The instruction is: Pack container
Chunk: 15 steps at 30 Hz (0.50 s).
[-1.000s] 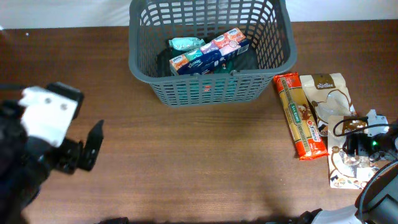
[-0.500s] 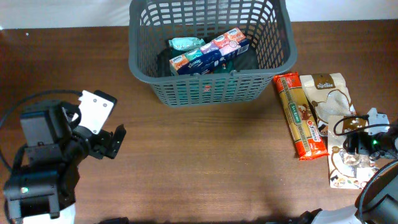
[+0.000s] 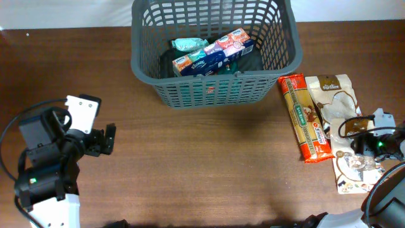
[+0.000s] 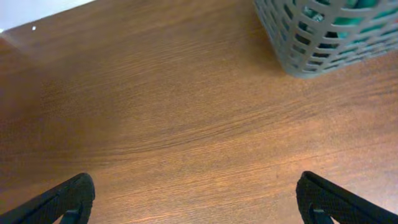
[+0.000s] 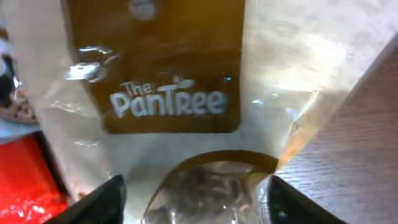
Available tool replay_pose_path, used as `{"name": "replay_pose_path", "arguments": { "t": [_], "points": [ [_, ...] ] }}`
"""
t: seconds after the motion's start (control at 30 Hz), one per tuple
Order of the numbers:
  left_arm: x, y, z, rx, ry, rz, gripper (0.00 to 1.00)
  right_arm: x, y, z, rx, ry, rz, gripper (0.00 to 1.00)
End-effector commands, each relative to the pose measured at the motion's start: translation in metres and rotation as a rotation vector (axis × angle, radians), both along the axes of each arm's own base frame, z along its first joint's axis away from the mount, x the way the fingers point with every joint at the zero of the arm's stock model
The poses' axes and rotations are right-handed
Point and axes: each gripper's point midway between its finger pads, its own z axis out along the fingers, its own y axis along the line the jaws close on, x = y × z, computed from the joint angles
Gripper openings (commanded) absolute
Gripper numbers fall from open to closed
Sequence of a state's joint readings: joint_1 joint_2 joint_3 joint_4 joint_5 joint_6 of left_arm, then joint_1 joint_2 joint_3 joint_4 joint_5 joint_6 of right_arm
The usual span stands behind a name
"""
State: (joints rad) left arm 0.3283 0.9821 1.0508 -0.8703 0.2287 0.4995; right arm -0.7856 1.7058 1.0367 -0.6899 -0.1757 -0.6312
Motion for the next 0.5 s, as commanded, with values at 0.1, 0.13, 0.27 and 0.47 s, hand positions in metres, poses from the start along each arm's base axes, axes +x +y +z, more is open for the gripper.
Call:
{"name": "replay_pose_path", "arguments": {
  "t": [0.1, 0.13, 0.27, 0.47],
  "points": [
    [0.001, -0.002, 0.001, -0.055, -0.019, -0.002, 0.99, 0.000, 0.006, -0.003, 0.029, -0.010, 0.000, 0.87],
    [0.001, -0.002, 0.001, -0.055, -0.019, -0.002, 0.99, 0.000, 0.006, -0.003, 0.029, -0.008, -0.006, 0.93],
    [0.002, -0.002, 0.002, -0.058, -0.025, -0.007, 0.99, -0.004, 0.003, -0.005, 0.016, 0.013, -0.019, 0.97],
    [0.002, -0.002, 0.002, -0.061, -0.027, -0.002, 0.99, -0.009, 0.003, -0.013, 0.009, 0.022, -0.047, 0.97]
  ]
}}
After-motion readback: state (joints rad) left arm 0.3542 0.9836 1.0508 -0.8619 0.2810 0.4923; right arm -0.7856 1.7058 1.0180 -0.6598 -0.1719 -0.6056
